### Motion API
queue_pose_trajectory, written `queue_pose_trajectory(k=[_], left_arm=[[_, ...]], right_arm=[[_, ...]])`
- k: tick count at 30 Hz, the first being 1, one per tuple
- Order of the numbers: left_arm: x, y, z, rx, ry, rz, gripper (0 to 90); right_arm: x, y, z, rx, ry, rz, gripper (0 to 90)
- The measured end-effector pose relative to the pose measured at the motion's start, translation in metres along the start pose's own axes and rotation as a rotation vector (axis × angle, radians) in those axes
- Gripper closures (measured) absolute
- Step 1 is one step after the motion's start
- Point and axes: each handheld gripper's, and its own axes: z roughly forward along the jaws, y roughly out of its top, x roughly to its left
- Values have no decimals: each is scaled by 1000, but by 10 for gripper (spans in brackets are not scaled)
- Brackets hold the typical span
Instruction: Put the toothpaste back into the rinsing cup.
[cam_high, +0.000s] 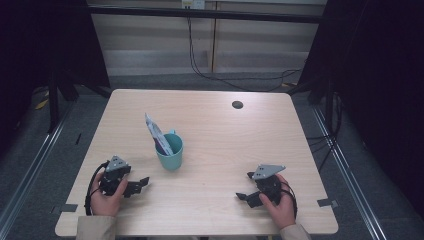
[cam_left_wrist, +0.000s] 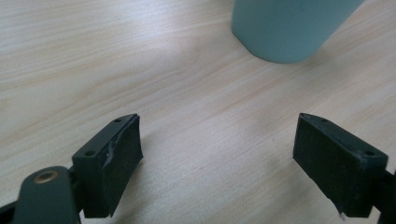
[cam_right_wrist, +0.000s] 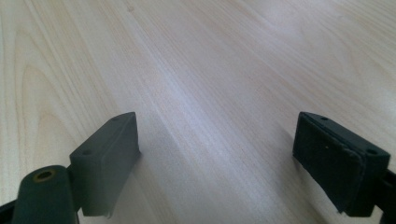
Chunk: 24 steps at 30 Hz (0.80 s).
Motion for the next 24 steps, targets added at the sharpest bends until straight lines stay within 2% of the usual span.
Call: queue_pose_trajectory(k=[5, 6, 9, 13, 14, 16, 17, 18, 24], left_arm=[[0, -1, 0, 11, 11, 19, 152], [0, -1, 0, 21, 14, 33, 151], [-1, -1, 0, 12, 16, 30, 150], [-2, -2, 1, 11, 23, 44, 147], [-4, -2, 2, 23, 29, 68, 140], [-4, -2, 2, 30, 29, 76, 120], [-6, -1, 3, 37, 31, 96, 120], [-8, -1, 5, 56, 28, 123, 75], [-8, 0, 5, 63, 20, 126, 48]], right_arm=[[0, 0, 0, 0, 0, -1, 139], [0, 0, 0, 0, 0, -1, 139], [0, 0, 0, 0, 0, 0, 139], [0, 0, 0, 0, 0, 0, 139], [0, 0, 0, 0, 0, 0, 139], [0, 0, 0, 0, 0, 0, 139], [0, 0, 0, 0, 0, 0, 139], [0, 0, 0, 0, 0, 0, 139], [0, 0, 0, 0, 0, 0, 139]])
